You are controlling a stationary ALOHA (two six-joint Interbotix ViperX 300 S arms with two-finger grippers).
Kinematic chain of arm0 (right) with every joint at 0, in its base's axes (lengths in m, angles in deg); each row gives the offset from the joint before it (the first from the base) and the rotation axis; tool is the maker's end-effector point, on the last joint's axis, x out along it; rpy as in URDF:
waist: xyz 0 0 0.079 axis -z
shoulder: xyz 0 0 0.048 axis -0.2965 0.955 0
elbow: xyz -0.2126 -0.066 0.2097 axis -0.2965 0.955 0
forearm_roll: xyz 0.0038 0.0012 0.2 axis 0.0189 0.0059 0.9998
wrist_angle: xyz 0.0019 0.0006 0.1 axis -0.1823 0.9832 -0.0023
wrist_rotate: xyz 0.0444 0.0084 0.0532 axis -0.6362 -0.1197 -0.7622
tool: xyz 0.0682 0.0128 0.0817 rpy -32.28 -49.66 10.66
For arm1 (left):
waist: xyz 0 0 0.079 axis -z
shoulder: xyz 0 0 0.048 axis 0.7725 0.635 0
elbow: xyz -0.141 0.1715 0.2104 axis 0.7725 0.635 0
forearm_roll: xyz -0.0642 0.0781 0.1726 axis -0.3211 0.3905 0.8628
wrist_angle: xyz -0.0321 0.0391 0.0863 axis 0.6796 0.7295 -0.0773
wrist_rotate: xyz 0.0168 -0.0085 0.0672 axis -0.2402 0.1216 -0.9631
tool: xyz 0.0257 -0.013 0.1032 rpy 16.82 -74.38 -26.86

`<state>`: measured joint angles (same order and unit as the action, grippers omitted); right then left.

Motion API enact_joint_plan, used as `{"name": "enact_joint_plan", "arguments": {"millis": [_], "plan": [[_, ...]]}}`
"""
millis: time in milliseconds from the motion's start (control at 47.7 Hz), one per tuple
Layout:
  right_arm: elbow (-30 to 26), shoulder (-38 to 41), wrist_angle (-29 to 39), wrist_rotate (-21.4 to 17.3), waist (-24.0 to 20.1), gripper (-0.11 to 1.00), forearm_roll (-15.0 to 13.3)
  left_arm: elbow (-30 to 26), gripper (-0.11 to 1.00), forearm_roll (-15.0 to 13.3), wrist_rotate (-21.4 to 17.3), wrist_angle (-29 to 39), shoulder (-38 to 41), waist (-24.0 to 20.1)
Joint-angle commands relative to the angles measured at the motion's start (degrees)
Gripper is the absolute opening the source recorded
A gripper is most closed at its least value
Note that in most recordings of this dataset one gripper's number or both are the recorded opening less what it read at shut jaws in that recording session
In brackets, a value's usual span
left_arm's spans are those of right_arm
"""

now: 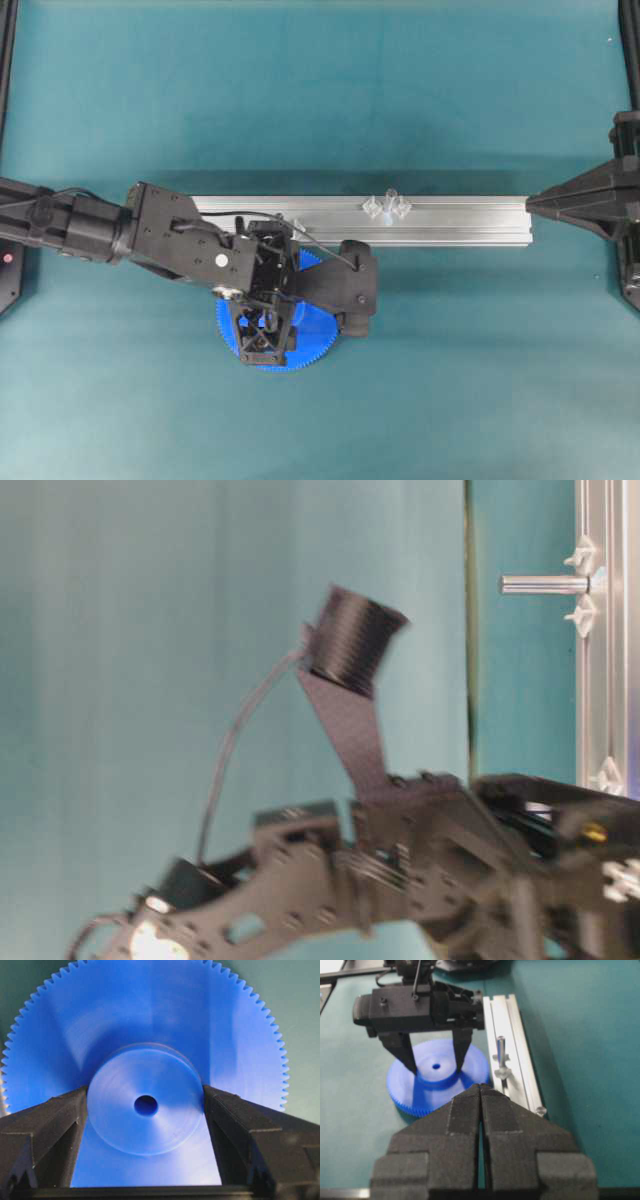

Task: Insert the large gear onto the shaft.
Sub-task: 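Lift the blue gear and carry it toward the right shaft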

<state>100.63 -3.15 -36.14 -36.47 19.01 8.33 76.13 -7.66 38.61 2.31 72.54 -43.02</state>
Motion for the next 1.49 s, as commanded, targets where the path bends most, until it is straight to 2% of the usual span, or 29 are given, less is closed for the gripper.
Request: {"name": "enact_joint_plan", "arguments": {"millis": [0, 567, 986, 1469], "plan": [[-0.53, 0.26, -0.26, -0.53, 0.09, 0.0, 0.09, -2.99, 0.76, 0.09, -0.35, 0.88, -2.37, -0.09], [-0.53, 0.26, -0.26, -0.53, 0.09, 0.0, 0.09, -8.79, 0.76, 0.18, -2.46, 5.01, -2.55, -0.7], [-0.53, 0.26, -0.44, -0.44, 0.09, 0.0, 0.09, -15.21, 0.76, 0.18, -5.98, 9.76, -2.55, -2.29], [-0.44, 0.18, -0.26, -0.44, 0.09, 0.0, 0.09, -19.86, 0.76, 0.18, -9.93, 13.62, -1.76, -4.31]]}}
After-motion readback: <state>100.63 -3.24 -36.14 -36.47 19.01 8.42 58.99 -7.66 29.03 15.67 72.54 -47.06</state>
